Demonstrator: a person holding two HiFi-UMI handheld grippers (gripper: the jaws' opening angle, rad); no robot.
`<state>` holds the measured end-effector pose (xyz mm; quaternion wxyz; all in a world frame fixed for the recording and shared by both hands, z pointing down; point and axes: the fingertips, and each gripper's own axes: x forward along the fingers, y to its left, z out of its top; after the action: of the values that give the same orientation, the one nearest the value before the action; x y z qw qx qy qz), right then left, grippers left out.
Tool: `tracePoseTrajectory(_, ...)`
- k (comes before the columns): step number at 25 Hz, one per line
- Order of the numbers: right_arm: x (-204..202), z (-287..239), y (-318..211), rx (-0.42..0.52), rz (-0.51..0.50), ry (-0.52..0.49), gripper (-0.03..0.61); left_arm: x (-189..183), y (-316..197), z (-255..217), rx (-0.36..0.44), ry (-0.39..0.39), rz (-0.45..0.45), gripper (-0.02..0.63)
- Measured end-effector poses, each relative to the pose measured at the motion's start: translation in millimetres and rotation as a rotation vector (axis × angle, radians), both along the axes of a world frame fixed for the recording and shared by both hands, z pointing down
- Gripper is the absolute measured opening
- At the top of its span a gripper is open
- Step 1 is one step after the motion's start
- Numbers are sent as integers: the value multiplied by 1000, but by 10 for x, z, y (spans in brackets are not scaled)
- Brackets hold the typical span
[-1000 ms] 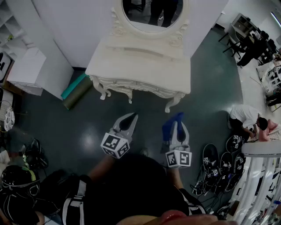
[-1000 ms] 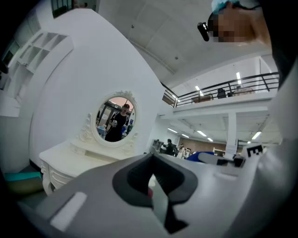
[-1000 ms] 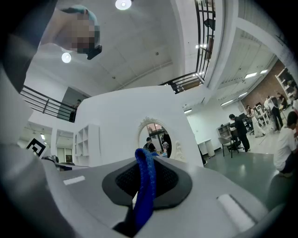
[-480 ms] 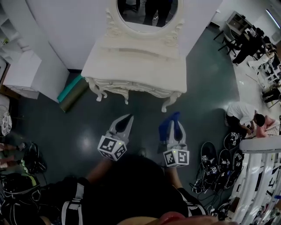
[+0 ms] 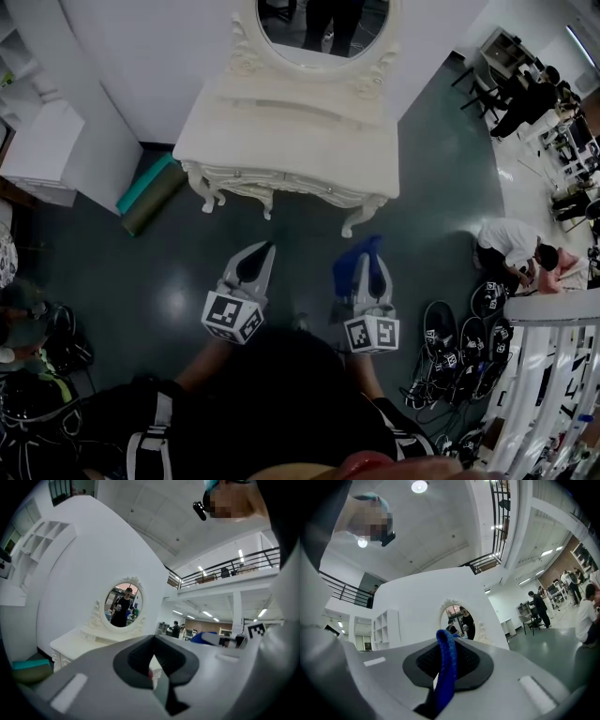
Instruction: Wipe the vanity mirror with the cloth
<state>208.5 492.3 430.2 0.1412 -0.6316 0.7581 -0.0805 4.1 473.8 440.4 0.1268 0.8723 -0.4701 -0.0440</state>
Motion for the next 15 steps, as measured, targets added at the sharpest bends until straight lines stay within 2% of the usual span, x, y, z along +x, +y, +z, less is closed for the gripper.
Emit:
tracePoseTrajectory(7,-393,25,-17,1,25,0,35,-400,-19,65,-20,15,23,9)
tracePoseTrajectory(15,-578,129,-251,-30,41,-1,35,-628,-242,127,-31,-3,15,9)
